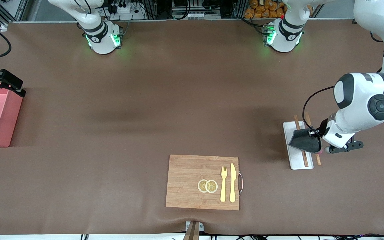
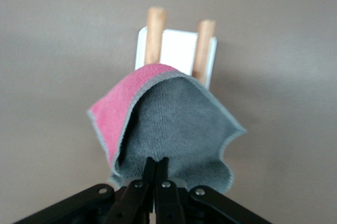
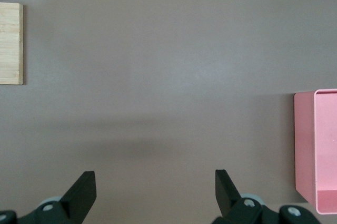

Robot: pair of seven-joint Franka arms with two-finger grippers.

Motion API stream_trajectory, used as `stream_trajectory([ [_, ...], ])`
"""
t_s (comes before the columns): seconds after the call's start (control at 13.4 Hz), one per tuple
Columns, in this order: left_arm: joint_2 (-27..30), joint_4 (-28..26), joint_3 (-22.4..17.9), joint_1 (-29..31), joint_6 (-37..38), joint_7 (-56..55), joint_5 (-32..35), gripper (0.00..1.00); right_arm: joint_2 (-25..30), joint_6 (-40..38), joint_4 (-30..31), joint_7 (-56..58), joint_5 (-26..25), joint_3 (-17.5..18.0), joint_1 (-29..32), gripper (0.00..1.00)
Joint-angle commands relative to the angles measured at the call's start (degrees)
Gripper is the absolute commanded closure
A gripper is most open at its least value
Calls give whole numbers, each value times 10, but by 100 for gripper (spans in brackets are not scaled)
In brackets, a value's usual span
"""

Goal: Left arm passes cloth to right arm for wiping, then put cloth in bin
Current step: 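Lower the left gripper and grasp the grey cloth, then lift the cloth with the left gripper while the right gripper reaches toward it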

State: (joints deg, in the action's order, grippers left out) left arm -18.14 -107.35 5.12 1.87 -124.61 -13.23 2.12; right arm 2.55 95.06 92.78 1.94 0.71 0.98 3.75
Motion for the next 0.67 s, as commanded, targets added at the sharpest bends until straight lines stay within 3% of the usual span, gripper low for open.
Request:
stream_trajectory([
  [0.0,49,-4,32,-1,21,-20,6,100,3,-24,-13,-19,11,1,3,0],
  [0.15,64,4,79,-1,29,-80,3,100,2,-71,-38,-105,31,3,-2,0],
  [0.45,57,42,203,-3,48,-237,4,100,3,-139,-52,-288,129,7,-8,0],
  [0.6,37,83,249,-20,47,-324,4,100,2,-157,-50,-414,149,6,-45,0],
])
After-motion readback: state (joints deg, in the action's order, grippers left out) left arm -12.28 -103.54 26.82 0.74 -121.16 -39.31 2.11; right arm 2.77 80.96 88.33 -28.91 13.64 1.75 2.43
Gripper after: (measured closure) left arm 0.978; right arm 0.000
